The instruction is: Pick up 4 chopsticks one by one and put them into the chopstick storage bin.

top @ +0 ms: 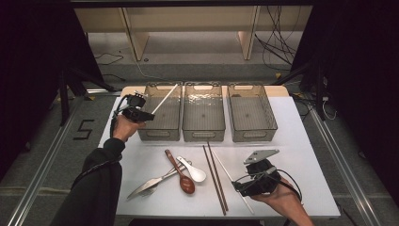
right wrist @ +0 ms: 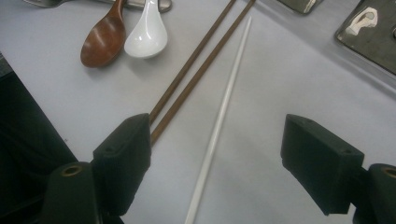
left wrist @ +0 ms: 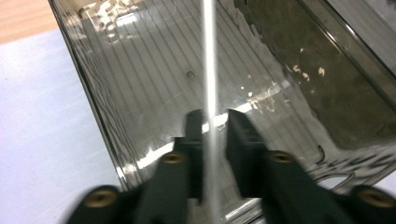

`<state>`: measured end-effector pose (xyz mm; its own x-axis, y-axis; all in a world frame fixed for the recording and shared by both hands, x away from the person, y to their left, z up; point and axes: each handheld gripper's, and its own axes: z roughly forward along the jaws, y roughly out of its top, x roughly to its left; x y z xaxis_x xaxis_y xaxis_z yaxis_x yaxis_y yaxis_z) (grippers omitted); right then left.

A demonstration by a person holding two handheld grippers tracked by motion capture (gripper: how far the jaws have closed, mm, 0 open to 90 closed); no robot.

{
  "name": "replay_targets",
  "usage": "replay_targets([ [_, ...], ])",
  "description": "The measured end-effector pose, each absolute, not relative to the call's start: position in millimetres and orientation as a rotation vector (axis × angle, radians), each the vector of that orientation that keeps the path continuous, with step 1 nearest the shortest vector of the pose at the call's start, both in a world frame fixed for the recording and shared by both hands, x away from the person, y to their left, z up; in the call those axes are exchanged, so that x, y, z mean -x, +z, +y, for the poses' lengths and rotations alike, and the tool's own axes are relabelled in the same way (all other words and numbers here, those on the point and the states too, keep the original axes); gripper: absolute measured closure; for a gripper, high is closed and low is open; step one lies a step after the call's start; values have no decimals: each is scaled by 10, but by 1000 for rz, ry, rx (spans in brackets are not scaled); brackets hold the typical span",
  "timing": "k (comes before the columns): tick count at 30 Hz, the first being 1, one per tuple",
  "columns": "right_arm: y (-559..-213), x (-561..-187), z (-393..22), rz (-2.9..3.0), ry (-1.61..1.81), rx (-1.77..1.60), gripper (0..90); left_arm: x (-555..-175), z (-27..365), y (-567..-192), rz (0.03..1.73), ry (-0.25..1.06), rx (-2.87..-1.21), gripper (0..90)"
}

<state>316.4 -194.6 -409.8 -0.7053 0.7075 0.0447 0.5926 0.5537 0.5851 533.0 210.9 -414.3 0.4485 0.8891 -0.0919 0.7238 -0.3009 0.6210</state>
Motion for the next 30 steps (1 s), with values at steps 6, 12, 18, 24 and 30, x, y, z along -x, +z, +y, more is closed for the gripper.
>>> replay_targets([
  [6, -4097, -3165, -1950, 2591, 863, -1101, 255, -5251, 2071, -4065, 1320, 360, -2092, 564],
  [12, -4100, -3166, -1953, 2596, 853, -1104, 255, -5105, 2074, -3985, 1278, 309, -2067, 400],
  [18, -4132, -3179, -1947, 2612, 804, -1116, 254, -4841, 2080, -3875, 1150, 245, -2038, 292],
  [24, -4159, -3187, -1929, 2629, 754, -1130, 252, -4598, 2083, -3788, 1051, 232, -2015, 234],
  [30, -4206, -3208, -1873, 2659, 667, -1110, 269, -4430, 2049, -3734, 1021, 256, -2001, 211],
])
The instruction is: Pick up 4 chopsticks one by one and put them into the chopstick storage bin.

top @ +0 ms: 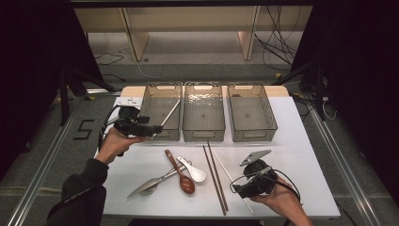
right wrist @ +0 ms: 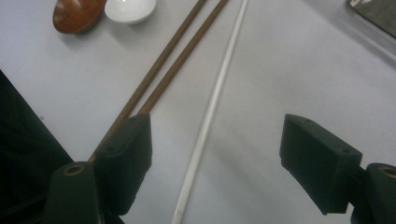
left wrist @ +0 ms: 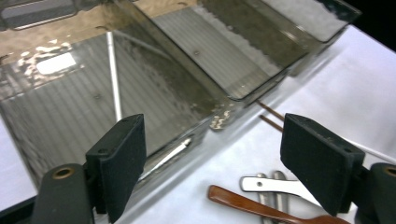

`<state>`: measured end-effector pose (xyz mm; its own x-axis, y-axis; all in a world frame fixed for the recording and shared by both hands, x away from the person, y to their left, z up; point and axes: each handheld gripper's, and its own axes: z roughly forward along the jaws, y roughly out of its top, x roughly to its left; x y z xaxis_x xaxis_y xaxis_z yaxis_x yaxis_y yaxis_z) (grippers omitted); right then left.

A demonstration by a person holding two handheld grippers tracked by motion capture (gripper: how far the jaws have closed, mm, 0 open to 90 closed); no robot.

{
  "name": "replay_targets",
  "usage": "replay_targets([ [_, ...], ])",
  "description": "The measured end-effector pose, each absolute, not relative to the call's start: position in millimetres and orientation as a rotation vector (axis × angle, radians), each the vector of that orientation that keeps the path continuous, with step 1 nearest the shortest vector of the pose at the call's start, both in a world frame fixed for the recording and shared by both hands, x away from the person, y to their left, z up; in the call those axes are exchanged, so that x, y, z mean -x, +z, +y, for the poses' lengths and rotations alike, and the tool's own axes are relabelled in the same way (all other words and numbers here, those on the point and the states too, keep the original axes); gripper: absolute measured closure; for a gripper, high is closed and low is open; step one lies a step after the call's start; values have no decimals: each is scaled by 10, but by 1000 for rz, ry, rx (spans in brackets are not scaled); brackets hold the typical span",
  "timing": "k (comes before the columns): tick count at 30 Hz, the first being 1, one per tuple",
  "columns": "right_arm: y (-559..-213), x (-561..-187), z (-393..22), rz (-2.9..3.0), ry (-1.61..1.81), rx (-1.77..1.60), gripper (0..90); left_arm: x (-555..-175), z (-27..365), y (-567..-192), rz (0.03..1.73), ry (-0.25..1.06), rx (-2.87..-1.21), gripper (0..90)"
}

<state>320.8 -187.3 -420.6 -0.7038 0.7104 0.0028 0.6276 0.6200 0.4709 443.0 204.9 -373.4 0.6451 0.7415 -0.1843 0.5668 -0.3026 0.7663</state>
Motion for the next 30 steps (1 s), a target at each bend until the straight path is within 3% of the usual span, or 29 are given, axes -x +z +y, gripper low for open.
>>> replay_targets([
  [8, -4301, -3230, -1796, 2731, 541, -1088, 307, -4222, 2006, -3782, 988, 274, -2033, 196],
  [30, -4501, -3284, -1744, 2845, 297, -1098, 550, -3716, 1878, -4002, 927, 251, -2013, 181],
])
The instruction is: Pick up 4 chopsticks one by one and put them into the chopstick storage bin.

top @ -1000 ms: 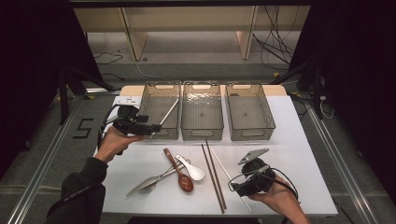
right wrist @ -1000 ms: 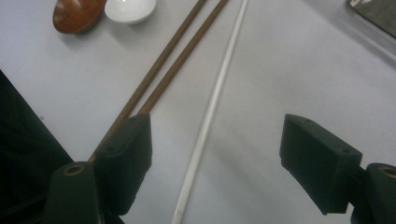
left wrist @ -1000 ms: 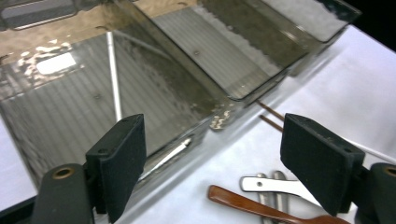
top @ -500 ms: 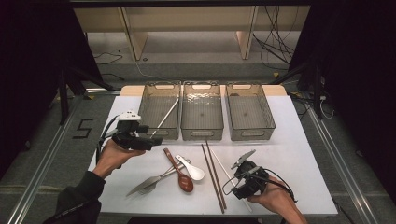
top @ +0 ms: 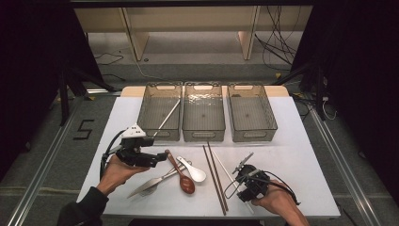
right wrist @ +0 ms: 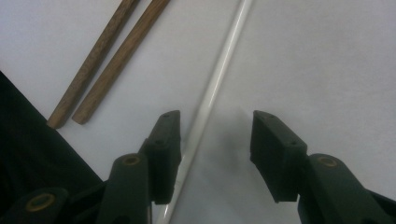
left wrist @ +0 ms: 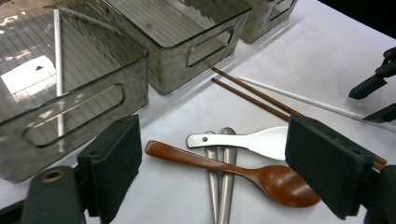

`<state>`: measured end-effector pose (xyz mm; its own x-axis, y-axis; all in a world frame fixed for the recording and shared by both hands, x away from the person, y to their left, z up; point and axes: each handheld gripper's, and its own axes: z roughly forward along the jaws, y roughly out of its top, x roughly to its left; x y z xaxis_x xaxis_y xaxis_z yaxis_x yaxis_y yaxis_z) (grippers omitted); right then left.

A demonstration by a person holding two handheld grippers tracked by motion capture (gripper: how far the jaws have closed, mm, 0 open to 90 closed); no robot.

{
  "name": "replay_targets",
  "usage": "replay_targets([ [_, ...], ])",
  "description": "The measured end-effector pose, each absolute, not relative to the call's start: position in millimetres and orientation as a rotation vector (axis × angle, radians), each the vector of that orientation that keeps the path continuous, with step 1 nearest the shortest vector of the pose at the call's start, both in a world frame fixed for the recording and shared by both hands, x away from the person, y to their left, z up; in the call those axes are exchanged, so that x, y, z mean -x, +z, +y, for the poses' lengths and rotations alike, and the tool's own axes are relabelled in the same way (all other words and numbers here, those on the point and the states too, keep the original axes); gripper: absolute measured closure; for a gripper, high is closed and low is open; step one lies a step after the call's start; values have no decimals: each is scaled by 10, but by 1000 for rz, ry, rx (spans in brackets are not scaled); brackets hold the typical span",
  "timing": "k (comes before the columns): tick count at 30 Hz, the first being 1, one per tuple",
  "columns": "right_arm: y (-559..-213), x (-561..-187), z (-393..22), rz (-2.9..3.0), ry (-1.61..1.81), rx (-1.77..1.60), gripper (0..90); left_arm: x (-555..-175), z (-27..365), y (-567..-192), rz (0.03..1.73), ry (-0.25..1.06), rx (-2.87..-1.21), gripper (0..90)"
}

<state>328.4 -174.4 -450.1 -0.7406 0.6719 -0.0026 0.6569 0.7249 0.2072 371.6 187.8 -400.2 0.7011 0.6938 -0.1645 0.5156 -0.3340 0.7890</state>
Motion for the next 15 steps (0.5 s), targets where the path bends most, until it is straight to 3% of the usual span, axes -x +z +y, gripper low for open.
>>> replay_targets([
  [15, -4542, -3291, -1690, 2882, 194, -1060, 675, -3517, 1835, -3982, 881, 266, -2021, 179],
])
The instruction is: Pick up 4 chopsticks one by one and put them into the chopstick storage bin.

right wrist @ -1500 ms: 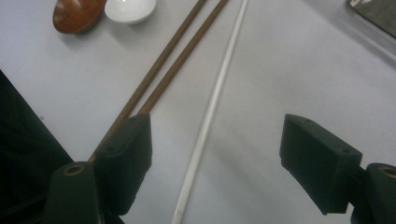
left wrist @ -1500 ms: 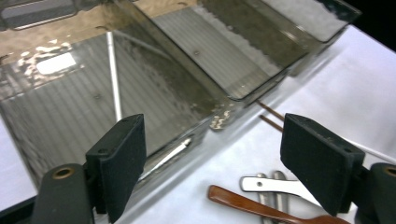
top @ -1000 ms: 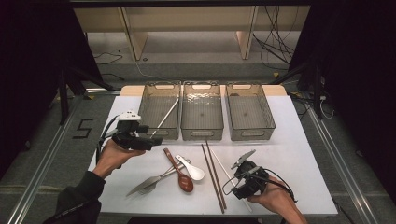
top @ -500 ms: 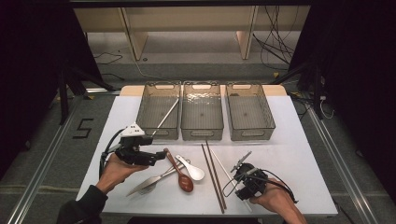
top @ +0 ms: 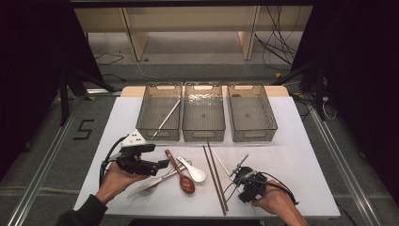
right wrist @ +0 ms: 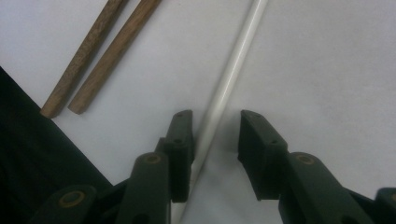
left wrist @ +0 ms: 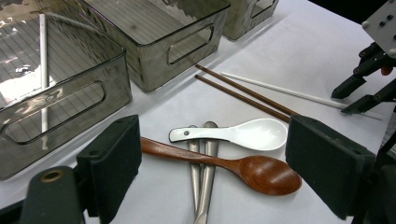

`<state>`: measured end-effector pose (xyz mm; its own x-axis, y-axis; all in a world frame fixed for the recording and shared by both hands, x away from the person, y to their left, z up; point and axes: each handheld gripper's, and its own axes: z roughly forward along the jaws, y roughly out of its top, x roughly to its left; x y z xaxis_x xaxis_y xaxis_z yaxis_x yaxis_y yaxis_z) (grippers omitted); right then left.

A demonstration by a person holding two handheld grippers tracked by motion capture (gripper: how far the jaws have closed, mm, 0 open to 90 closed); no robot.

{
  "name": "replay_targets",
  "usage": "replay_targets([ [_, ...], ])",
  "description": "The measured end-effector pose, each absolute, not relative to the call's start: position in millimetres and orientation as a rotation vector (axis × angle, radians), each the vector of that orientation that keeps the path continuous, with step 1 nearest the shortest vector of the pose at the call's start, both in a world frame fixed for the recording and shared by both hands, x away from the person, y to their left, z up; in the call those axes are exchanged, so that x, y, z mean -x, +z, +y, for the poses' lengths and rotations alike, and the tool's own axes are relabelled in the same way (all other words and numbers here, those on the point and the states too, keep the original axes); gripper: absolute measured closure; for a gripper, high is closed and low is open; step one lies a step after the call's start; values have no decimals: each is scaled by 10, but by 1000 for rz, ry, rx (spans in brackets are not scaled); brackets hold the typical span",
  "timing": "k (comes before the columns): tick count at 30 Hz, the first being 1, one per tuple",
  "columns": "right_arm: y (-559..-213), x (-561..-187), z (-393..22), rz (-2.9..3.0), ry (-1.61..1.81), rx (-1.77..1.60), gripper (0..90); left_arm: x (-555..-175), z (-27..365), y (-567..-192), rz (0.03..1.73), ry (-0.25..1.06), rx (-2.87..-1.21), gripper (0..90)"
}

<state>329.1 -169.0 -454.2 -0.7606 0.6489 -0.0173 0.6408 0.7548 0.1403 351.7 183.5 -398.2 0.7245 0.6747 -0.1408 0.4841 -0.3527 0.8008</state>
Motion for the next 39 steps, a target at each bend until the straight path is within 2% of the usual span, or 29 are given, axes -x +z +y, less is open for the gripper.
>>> replay_targets([
  [11, -4536, -3380, -1792, 2882, 140, -1135, 836, -3492, 1850, -3975, 869, 273, -2022, 179],
  [25, -4519, -3410, -1839, 2894, 133, -1127, 850, -3504, 1846, -3996, 862, 273, -2034, 185],
  [39, -4274, -3358, -1852, 2857, 238, -1009, 850, -3501, 1747, -3981, 809, 275, -2075, 185],
])
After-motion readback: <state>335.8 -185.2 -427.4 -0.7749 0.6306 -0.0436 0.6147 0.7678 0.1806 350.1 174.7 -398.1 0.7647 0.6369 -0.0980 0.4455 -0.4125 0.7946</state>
